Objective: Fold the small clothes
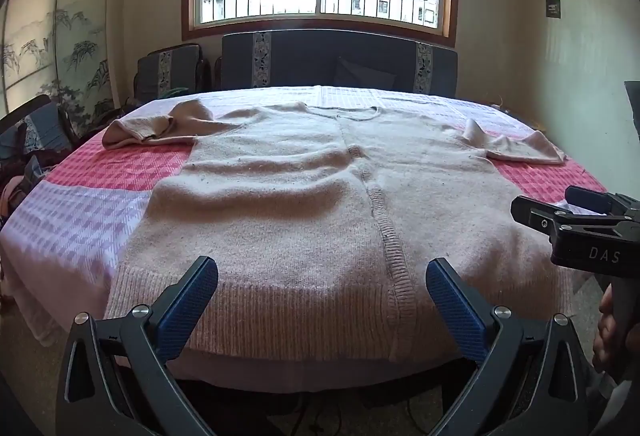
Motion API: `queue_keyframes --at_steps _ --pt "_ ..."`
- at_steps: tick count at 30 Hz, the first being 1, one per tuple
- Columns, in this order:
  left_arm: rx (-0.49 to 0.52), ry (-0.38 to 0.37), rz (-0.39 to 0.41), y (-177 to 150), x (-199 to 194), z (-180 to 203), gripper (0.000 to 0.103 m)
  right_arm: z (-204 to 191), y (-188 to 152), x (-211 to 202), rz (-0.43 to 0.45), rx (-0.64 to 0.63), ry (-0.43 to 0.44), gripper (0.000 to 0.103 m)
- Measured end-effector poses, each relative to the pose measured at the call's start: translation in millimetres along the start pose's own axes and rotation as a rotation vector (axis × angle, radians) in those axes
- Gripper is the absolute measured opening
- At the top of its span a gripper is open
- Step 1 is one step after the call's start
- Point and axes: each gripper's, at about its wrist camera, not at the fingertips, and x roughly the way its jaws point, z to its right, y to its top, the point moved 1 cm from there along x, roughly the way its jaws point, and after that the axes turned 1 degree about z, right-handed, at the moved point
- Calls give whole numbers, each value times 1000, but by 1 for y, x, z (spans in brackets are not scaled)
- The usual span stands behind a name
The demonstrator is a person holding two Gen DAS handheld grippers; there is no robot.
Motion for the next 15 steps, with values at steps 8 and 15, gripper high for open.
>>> queue_keyframes --at_steps 8,15 --pt "51 12 60 8 -14 6 103 -1 -1 2 -6 -10 -5 103" --pt "97 32 64 17 -3 6 103 -3 3 6 -29 -20 -11 103"
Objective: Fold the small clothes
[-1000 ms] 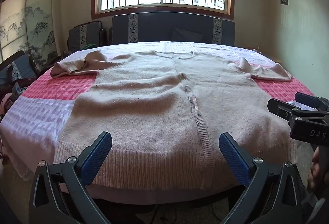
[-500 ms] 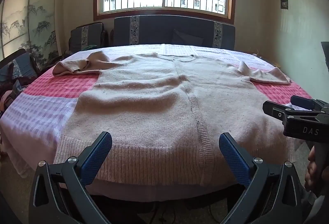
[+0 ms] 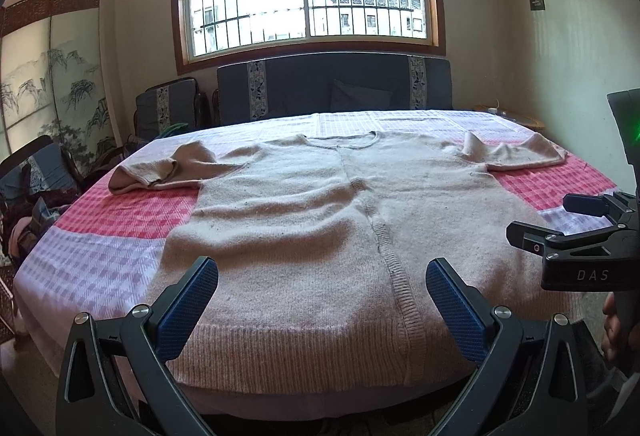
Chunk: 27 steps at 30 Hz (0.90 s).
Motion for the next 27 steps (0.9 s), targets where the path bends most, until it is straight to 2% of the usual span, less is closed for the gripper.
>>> queue_keyframes --at_steps 5,9,13,27 --pt "10 9 -1 9 8 -8 103 0 1 2 -8 2 2 103" --pt "-5 46 -10 13 17 -16 103 2 3 8 -29 2 9 103" --pt "-20 47 -26 15 24 -24 103 7 7 14 -47 13 7 103" --pt "21 41 6 40 41 -20 103 37 26 43 -110 83 -12 103"
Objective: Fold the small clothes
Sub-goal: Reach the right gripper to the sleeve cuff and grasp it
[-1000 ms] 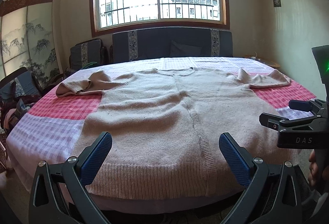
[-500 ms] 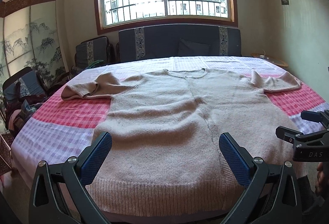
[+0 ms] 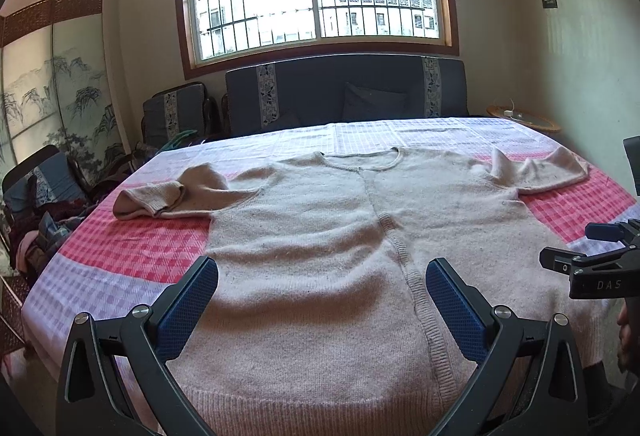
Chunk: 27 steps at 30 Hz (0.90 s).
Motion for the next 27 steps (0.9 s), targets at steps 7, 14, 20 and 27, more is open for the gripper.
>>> queue_keyframes --at_steps 7,14,20,27 --pt "2 5 -23 8 18 1 103 23 16 14 -5 35 -39 103" --pt "17 17 -46 12 35 2 103 49 31 34 -21 64 -38 103" --pt "43 16 -61 15 46 10 103 143 50 59 -58 312 131 89" --pt "86 20 -91 13 57 21 103 319 59 94 -37 691 151 70"
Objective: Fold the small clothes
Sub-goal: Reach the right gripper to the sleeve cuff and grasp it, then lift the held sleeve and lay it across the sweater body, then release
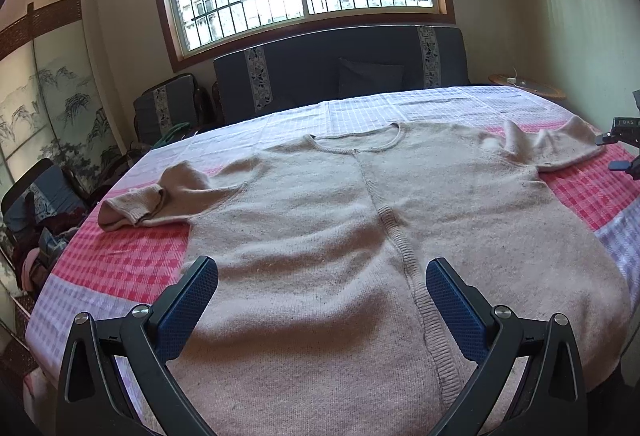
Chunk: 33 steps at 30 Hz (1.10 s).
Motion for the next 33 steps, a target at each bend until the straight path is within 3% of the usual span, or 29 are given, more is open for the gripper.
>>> queue_keyframes --at_steps 4,7,18,20,22,24,26,28,33 --pt "3 11 -25 2 8 2 103 62 56 3 41 180 36 69" --pt "-4 20 -45 5 15 3 103 84 84 12 39 241 96 67" --pt "19 31 -82 12 34 13 103 90 135 45 47 240 145 65" --pt "18 29 -88 11 35 13 103 88 136 47 45 233 123 57" --pt "13 27 -90 10 36 11 103 90 131 54 -3 233 68 10" --pt "7 32 -88 9 37 5 103 87 126 49 16 238 67 10" --pt "-6 44 -79 9 36 -3 103 68 125 38 45 202 74 10" --pt "-35 53 -67 11 35 -15 103 35 121 27 60 171 148 9" --pt "-120 76 -56 11 34 -48 103 -101 101 14 53 -5 305 9"
